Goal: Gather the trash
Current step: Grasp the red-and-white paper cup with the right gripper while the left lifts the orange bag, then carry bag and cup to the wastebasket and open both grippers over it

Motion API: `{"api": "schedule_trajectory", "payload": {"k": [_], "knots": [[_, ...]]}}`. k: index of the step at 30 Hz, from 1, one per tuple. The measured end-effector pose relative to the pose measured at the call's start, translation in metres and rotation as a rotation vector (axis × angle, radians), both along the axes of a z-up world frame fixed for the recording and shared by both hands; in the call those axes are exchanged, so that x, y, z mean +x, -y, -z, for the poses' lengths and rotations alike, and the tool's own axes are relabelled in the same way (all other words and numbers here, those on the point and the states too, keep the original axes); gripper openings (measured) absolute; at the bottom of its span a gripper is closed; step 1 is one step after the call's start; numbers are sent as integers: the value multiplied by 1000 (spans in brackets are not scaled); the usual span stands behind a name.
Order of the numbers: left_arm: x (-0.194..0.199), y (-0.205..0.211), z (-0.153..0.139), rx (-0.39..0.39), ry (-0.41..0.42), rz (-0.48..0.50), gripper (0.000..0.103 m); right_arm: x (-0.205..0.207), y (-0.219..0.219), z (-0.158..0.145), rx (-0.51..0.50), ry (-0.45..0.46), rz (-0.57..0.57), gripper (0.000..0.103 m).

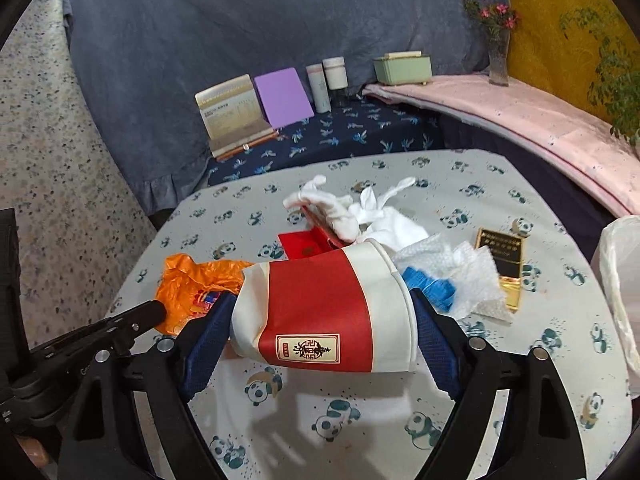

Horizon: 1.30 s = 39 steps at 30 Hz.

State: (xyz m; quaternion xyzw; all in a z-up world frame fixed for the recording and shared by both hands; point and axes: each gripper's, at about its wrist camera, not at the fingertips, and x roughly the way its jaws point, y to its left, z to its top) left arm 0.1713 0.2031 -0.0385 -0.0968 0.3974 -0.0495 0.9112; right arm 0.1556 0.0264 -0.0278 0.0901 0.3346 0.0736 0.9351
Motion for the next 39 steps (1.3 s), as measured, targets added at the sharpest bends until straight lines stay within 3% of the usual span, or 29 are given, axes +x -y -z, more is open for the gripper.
{"api": "schedule_trajectory", "payload": {"k": [8, 17, 30, 39], "knots": [[-24, 40, -36, 23, 66, 61, 4, -34, 42, -34, 21, 77, 53, 82], [-47, 96, -68, 53, 124, 149, 4, -67, 102, -52, 36, 129, 141, 82], [-65, 204, -99, 53, 186, 310, 4, -110, 196, -54, 46, 158, 304, 82], [-59, 281, -98, 33, 177, 428, 4, -125, 266, -42, 39, 142, 429, 82]]}}
